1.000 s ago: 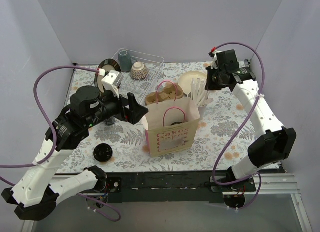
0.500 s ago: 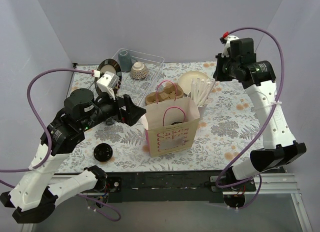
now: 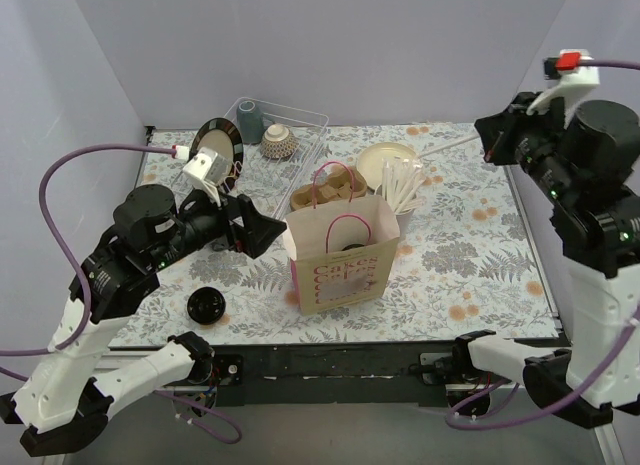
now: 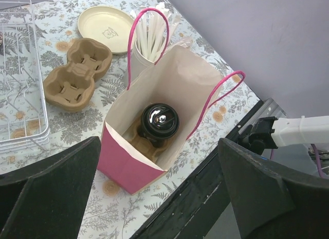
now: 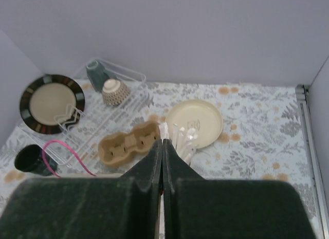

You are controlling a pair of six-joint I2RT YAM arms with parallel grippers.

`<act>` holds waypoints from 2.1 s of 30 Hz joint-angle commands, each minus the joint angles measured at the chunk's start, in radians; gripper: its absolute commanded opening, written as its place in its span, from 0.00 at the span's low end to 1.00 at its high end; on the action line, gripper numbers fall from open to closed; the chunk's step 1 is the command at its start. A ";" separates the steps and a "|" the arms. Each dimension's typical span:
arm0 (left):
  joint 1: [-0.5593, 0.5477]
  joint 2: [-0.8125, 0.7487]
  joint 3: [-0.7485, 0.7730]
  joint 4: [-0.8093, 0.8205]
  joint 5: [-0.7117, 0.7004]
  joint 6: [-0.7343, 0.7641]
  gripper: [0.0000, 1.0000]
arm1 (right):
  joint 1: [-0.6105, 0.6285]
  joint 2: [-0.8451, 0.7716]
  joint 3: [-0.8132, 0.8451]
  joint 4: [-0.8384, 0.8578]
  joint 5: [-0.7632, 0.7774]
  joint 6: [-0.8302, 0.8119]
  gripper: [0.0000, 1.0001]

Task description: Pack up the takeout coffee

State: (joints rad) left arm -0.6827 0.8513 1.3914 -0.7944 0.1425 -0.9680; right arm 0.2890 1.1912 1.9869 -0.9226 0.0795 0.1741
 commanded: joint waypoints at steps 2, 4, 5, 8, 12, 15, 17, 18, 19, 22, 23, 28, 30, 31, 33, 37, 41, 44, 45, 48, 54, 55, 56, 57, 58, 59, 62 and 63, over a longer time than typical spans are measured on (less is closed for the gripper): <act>-0.003 -0.026 0.035 -0.032 0.012 0.008 0.98 | -0.002 -0.103 -0.005 0.197 -0.073 0.028 0.01; -0.003 -0.028 0.038 -0.040 0.014 0.002 0.98 | -0.002 -0.136 -0.036 0.226 -0.212 0.037 0.01; -0.003 -0.031 0.041 -0.045 0.014 -0.004 0.98 | -0.002 -0.148 -0.055 0.261 -0.259 0.039 0.01; -0.003 -0.035 0.041 -0.055 0.012 -0.012 0.98 | -0.004 -0.185 -0.134 0.283 -0.412 0.050 0.01; -0.003 -0.041 0.043 -0.060 0.011 -0.024 0.98 | -0.002 -0.211 -0.191 0.283 -0.532 0.059 0.01; -0.003 -0.043 0.046 -0.054 0.011 -0.037 0.98 | -0.002 -0.220 -0.200 0.263 -0.567 0.050 0.01; -0.003 -0.043 0.043 -0.049 0.011 -0.041 0.98 | -0.004 -0.217 -0.195 0.234 -0.584 0.038 0.01; -0.003 -0.041 0.043 -0.048 0.009 -0.043 0.98 | -0.002 -0.214 -0.192 0.225 -0.601 0.028 0.01; -0.003 -0.038 0.043 -0.046 0.009 -0.043 0.98 | -0.002 -0.212 -0.195 0.212 -0.607 0.028 0.01; -0.003 -0.040 0.034 -0.037 0.008 -0.043 0.98 | -0.002 -0.202 -0.212 0.214 -0.650 0.028 0.01; -0.003 -0.038 0.032 -0.032 0.008 -0.044 0.98 | -0.002 -0.199 -0.218 0.214 -0.659 0.030 0.01; -0.003 -0.043 0.009 -0.014 0.000 -0.063 0.98 | -0.002 -0.179 -0.290 0.223 -0.707 0.031 0.01; -0.003 -0.058 -0.008 -0.002 -0.003 -0.067 0.98 | -0.001 -0.160 -0.304 0.217 -0.705 0.034 0.01; -0.003 -0.066 -0.024 0.001 -0.006 -0.070 0.98 | -0.001 -0.157 -0.312 0.223 -0.705 0.039 0.01; -0.003 -0.083 -0.037 0.011 -0.017 -0.084 0.98 | 0.001 -0.154 -0.327 0.241 -0.689 0.041 0.01; -0.003 -0.110 -0.066 0.014 -0.026 -0.112 0.98 | 0.013 -0.117 -0.304 0.242 -0.699 0.031 0.01; -0.003 -0.136 -0.100 0.017 -0.037 -0.126 0.98 | 0.172 -0.053 -0.261 0.212 -0.554 0.001 0.01; -0.003 -0.147 -0.109 0.020 -0.052 -0.127 0.98 | 0.320 0.002 -0.228 0.188 -0.410 -0.018 0.02; -0.003 -0.149 -0.114 0.024 -0.053 -0.127 0.98 | 0.344 0.021 -0.212 0.180 -0.365 -0.015 0.02; -0.003 -0.152 -0.112 0.024 -0.060 -0.120 0.98 | 0.459 0.074 -0.168 0.163 -0.249 -0.013 0.04; -0.003 -0.161 -0.106 0.011 -0.078 -0.095 0.98 | 0.552 0.165 -0.128 0.162 -0.137 -0.005 0.11; -0.003 -0.166 -0.109 0.009 -0.080 -0.092 0.98 | 0.576 0.176 -0.122 0.159 -0.123 -0.004 0.12; -0.003 -0.166 -0.111 0.008 -0.086 -0.086 0.98 | 0.588 0.198 -0.119 0.156 -0.116 -0.001 0.14; -0.003 -0.170 -0.111 0.006 -0.087 -0.083 0.98 | 0.599 0.208 -0.108 0.153 -0.113 -0.001 0.18; -0.003 -0.170 -0.112 0.006 -0.090 -0.081 0.98 | 0.619 0.217 -0.102 0.148 -0.110 0.002 0.22; -0.003 -0.172 -0.111 0.004 -0.090 -0.077 0.98 | 0.628 0.234 -0.091 0.140 -0.101 0.005 0.27; -0.003 -0.172 -0.106 0.012 -0.089 -0.067 0.98 | 0.639 0.249 -0.056 0.105 -0.055 0.030 0.50; -0.003 -0.167 -0.104 0.015 -0.087 -0.063 0.98 | 0.639 0.251 -0.042 0.093 -0.046 0.033 0.56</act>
State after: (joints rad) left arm -0.6830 0.6819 1.2835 -0.7853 0.0704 -1.0618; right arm 0.9184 1.4475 1.8664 -0.8005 -0.0448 0.1848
